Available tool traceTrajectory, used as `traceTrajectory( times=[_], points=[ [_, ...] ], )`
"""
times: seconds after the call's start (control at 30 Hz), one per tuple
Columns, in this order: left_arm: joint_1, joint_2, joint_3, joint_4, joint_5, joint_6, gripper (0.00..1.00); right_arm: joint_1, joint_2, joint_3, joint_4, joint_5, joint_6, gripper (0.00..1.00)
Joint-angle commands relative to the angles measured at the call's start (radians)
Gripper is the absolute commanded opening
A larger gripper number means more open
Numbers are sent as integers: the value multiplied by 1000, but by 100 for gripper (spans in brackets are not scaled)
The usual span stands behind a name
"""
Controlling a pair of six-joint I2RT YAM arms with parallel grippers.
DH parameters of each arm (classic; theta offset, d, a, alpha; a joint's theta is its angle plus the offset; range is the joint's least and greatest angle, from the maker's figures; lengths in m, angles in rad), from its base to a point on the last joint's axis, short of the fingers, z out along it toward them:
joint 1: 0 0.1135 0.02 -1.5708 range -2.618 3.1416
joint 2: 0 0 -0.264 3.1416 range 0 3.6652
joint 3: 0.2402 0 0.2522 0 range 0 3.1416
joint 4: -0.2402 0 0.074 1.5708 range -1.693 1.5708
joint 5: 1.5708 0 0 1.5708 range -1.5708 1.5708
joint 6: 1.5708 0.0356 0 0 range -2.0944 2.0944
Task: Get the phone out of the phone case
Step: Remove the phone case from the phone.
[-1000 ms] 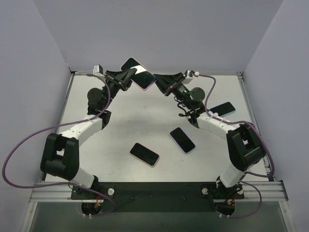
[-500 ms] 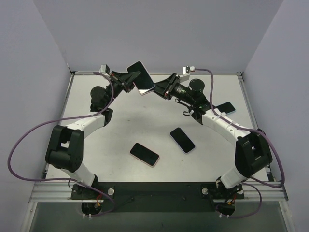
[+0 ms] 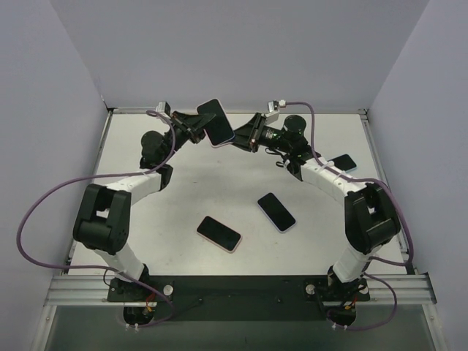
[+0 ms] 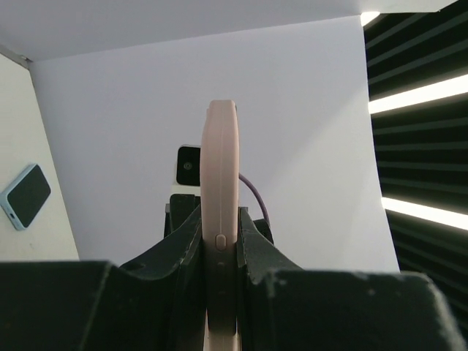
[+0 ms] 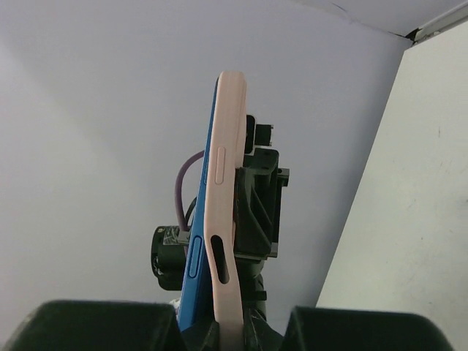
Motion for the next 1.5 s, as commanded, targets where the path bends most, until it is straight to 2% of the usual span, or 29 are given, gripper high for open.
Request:
traceTrajectory(
  times=[0.0, 0.1, 0.23, 0.37, 0.47, 0.5, 0.53, 0.77, 0.83, 0.87, 0.9, 0.93, 0.97, 1.0, 1.03, 1.1, 1.13, 1.23, 1.33, 1.47],
  points=[
    [-129, -27, 47, 395, 329, -70, 0, 12, 50, 11, -75, 32, 27, 0],
    [-129, 5, 39, 372, 377, -64, 0, 3, 3, -3, -167, 60, -68, 0],
    [-128, 60, 16, 343, 414, -39, 0, 3, -87, -35, -388, 153, -212, 0],
    [-124, 108, -16, 346, 421, -21, 26, -5, -183, -83, -566, 280, -350, 0],
    [-112, 120, -39, 285, 441, 35, 55, -24, -260, -107, -666, 368, -428, 0],
    [-108, 116, -47, 234, 446, 59, 72, -26, -292, -116, -683, 385, -447, 0],
    [-94, 114, -53, 208, 454, 77, 77, -31, -306, -115, -725, 418, -485, 0],
    [-11, 82, -124, -19, 471, 267, 81, -25, -352, -63, -918, 538, -649, 0],
    [3, 48, -124, -191, 460, 339, 82, -12, -352, -58, -948, 572, -674, 0],
    [9, 34, -117, -266, 436, 438, 83, -6, -351, -57, -960, 590, -695, 0],
    [11, 1, -96, -456, 416, 500, 83, 3, -341, -55, -977, 635, -705, 0],
    [11, -16, -73, -572, 345, 569, 85, 26, -334, -49, -988, 659, -717, 0],
    [9, -31, -52, -692, 295, 706, 91, 43, -325, -32, -999, 685, -734, 0],
    [3, -56, -32, -896, 244, 764, 95, 61, -296, -17, -1023, 766, -766, 0],
    [0, -65, -3, -961, 195, 804, 97, 77, -279, 3, -1037, 794, -778, 0],
    [-2, -84, 1, -1041, 107, 843, 98, 124, -214, 70, -1068, 845, -810, 0],
    [-2, -87, -5, -1053, 80, 840, 97, 147, -194, 92, -1076, 924, -824, 0],
    [-2, -87, -16, -1079, 47, 837, 97, 227, -92, 198, -1125, 1064, -893, 0],
    [-3, -82, -39, -1061, 37, 833, 98, 302, 8, 273, -1158, 1167, -957, 0],
    [-3, -96, -117, -969, 26, 786, 98, 371, 96, 287, -1162, 1218, -988, 0]
  ],
)
